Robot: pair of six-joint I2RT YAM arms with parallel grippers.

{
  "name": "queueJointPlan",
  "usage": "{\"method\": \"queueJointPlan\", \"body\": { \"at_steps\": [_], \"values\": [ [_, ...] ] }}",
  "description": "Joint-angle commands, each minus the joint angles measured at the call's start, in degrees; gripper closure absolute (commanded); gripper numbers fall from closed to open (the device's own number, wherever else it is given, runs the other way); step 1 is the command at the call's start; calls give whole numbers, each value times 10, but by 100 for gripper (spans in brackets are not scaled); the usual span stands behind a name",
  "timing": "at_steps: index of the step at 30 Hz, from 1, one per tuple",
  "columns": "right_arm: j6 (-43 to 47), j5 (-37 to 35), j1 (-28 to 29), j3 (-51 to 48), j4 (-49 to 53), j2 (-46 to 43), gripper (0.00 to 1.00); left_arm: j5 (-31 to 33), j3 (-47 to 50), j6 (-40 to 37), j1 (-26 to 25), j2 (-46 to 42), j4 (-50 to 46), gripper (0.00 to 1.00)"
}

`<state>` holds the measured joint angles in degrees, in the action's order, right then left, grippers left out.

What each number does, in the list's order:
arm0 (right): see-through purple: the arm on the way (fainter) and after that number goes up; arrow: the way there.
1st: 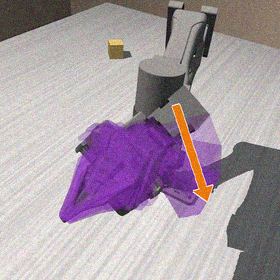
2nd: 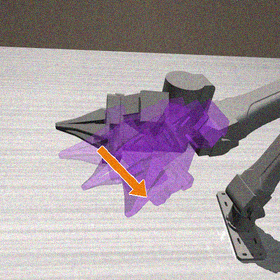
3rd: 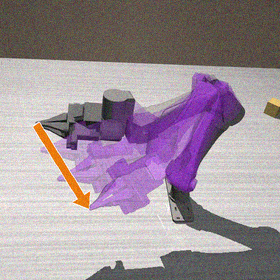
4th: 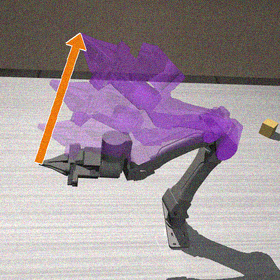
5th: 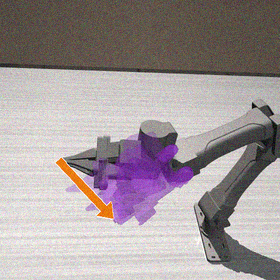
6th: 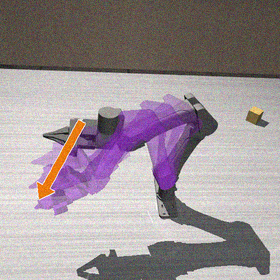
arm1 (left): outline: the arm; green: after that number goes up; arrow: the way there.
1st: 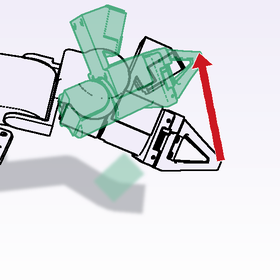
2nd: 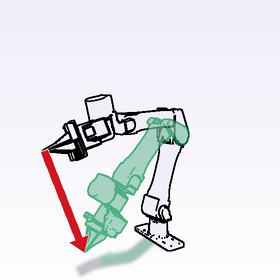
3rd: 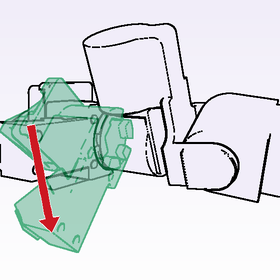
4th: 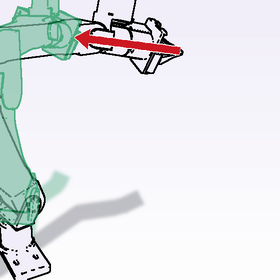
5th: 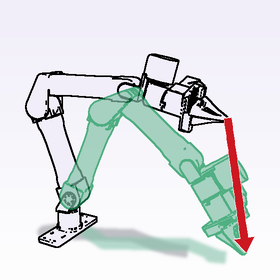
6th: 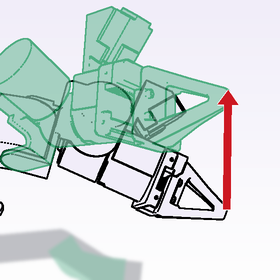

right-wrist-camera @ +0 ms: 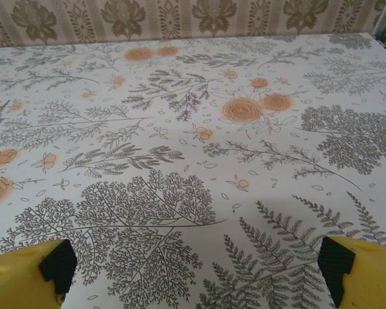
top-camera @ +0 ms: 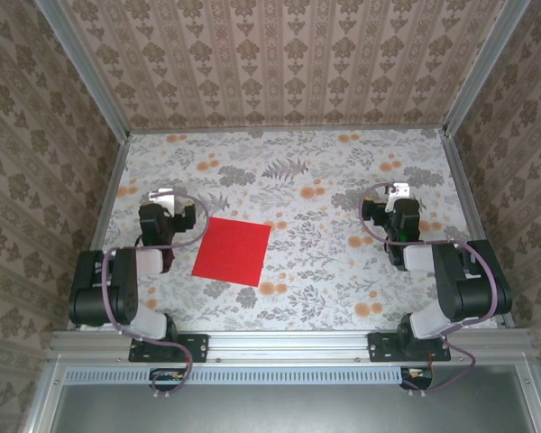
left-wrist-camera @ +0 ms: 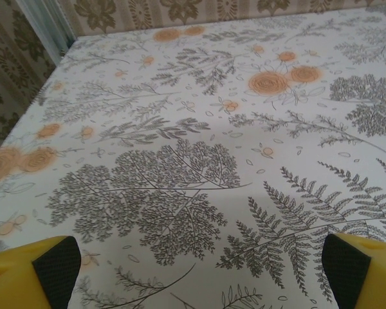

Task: Fold a paper plane with a square sheet of paper (fold left side to right side)
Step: Move the square sheet of paper to the center of the table.

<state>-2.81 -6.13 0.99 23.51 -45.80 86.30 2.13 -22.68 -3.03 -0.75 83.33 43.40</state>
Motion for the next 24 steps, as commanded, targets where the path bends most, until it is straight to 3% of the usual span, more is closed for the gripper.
{"method": "queueJointPlan", "body": {
  "at_steps": [1, 4, 8, 13, 19, 24],
  "values": [
    [-8, -28, 1, 14, 56, -61, 0, 33, -33, 9, -9, -79, -91, 0],
    [-18, -36, 1, 28, 128, -120, 0, 57, -68, 25, -19, -142, -176, 0],
    [-55, -20, 4, 48, 231, -199, 0, 66, -166, 113, -22, -190, -385, 0],
    [-152, -10, 14, 80, 389, -285, 0, 11, -250, 191, -46, -199, -604, 2],
    [-184, 6, 45, 109, 490, -326, 0, -26, -262, 219, -180, -173, -721, 14],
    [-187, 2, 62, 127, 505, -318, 0, -23, -289, 237, -280, -75, -765, 37]
  ]
}}
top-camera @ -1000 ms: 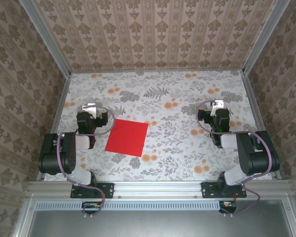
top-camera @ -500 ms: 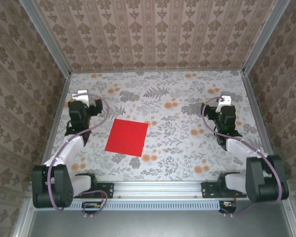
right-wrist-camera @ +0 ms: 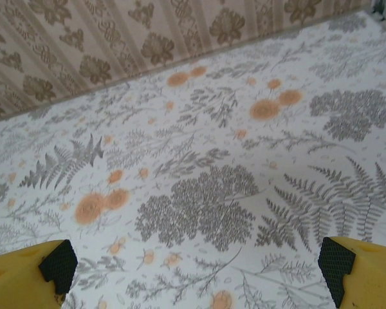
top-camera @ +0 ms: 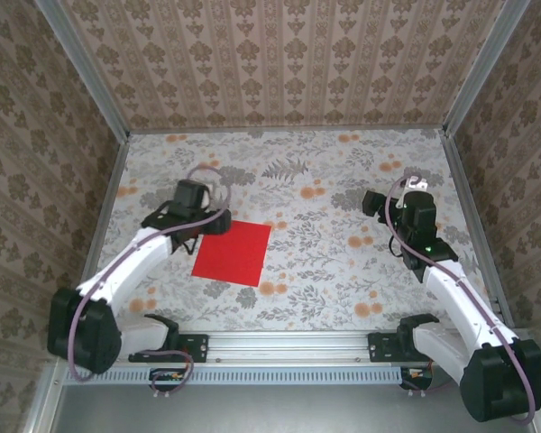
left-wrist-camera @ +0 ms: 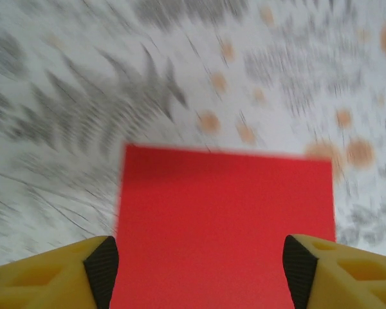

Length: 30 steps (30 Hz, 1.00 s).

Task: Fold a paper plane with a square sheet of paper (fold left side to right side)
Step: Move the square sheet of paper to the center of the table.

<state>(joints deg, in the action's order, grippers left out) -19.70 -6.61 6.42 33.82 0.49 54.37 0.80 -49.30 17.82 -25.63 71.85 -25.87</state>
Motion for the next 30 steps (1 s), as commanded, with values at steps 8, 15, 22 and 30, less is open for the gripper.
{"method": "queueJointPlan", "body": {
  "at_steps": [8, 15, 22, 30],
  "values": [
    [-7, -8, 42, 49, 44, 37, 0, -44, -61, 36, -75, 163, -54, 62],
    [-3, -19, 63, 55, 34, 56, 0, -74, -76, 39, -88, 217, -43, 73],
    [1, -24, 71, 64, 35, 68, 0, -79, -96, 40, -103, 266, -40, 81],
    [1, -25, 74, 67, 38, 68, 0, -85, -136, 36, -123, 319, -42, 87]
  ]
}}
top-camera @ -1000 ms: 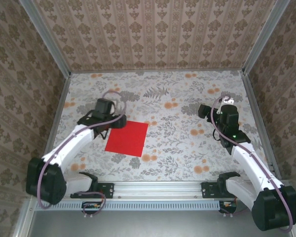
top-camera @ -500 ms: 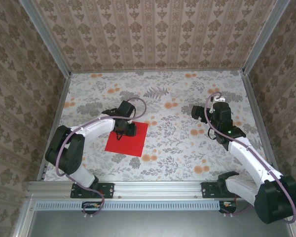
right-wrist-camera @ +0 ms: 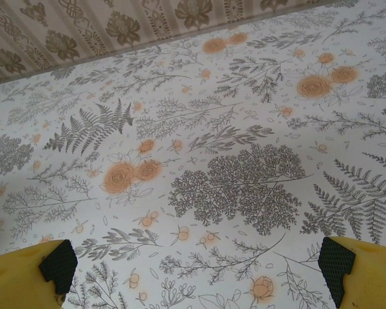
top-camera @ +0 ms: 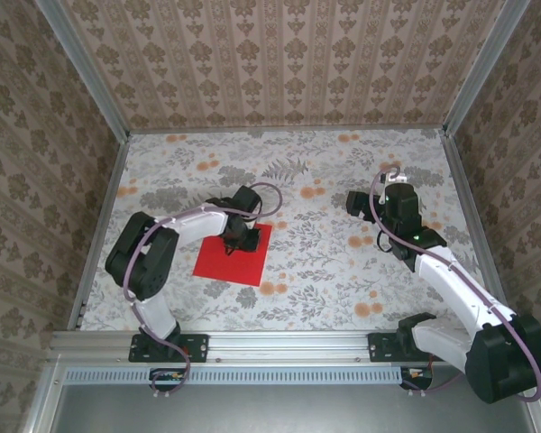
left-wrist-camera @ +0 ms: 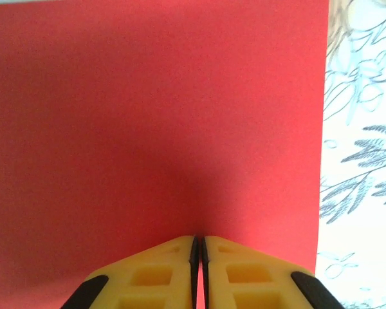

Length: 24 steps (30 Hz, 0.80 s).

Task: Fold a paper plane with a square sheet of paper (fold left side to right side)
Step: Move the square sheet of paper to the center of the table.

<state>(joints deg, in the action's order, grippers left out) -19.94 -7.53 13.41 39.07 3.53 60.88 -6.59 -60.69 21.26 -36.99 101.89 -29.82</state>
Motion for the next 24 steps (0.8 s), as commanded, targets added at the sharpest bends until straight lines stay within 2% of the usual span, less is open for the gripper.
{"method": "queueJointPlan", "body": {
  "at_steps": [1, 15, 24],
  "values": [
    [4, -16, 4, 14, 9, 2, 0, -13, -26, 3, -12, 26, -2, 88],
    [2, -17, 8, 7, 24, -12, 0, -51, -181, 11, -42, 146, -18, 89],
    [-6, -18, 15, 7, 38, -7, 0, -104, -277, 29, -44, 218, -7, 89]
  ]
}}
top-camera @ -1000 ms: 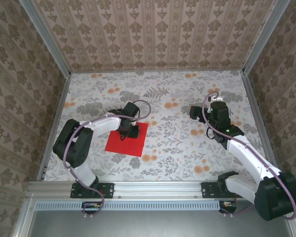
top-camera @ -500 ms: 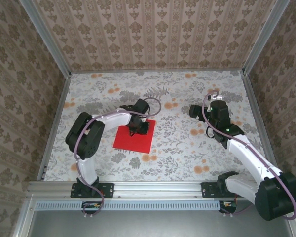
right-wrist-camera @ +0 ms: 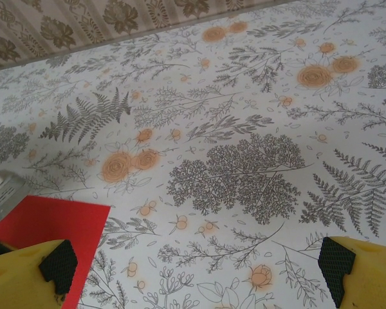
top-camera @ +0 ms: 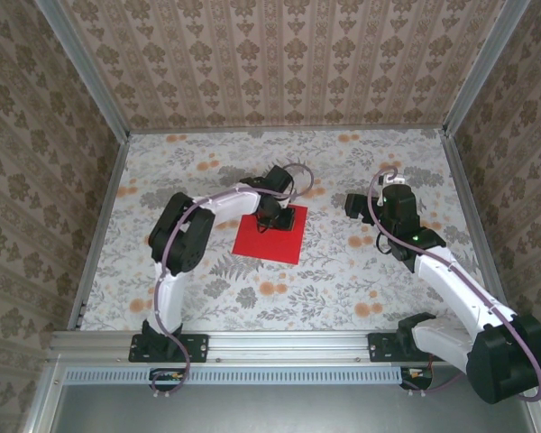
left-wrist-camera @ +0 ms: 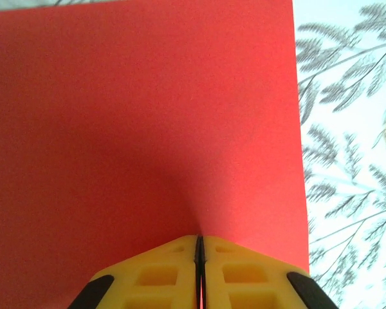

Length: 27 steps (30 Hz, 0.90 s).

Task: Fold a paper plane with a square sheet of paper (fold left side to right side)
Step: Move the square sheet of paper to the center of the table.

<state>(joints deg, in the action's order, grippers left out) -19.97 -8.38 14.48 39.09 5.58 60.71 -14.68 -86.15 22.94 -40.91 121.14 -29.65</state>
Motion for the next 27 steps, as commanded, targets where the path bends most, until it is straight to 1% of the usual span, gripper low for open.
{"method": "queueJointPlan", "body": {
  "at_steps": [1, 6, 9, 11, 13, 16, 21, 22, 25, 27],
  "values": [
    [-7, -10, 5, 8, 19, -3, 0, -25, -30, 12, -4, 29, -8, 89],
    [-18, -10, 10, 22, 30, 20, 0, -43, -53, 8, -2, 26, -12, 88],
    [-23, -8, 16, 41, 39, 44, 0, -54, -50, 9, 9, -3, -12, 86],
    [-27, -8, 24, 61, 52, 67, 0, -54, -40, 8, 19, -31, -12, 82],
    [-32, -11, 34, 85, 67, 97, 0, -49, -24, 6, 32, -63, -11, 79],
    [-39, -28, 57, 128, 91, 152, 0, -48, 16, 6, 56, -116, -11, 79],
    [-53, -39, 98, 221, 139, 278, 0, -61, 99, 9, 100, -182, -9, 78],
    [-53, -40, 106, 240, 148, 300, 0, -63, 112, 8, 107, -190, -8, 76],
    [-65, -52, 122, 288, 167, 367, 0, -68, 158, 11, 123, -215, 0, 56],
    [-78, -43, 124, 309, 165, 404, 0, -75, 183, 15, 126, -231, 9, 43]
  ]
}}
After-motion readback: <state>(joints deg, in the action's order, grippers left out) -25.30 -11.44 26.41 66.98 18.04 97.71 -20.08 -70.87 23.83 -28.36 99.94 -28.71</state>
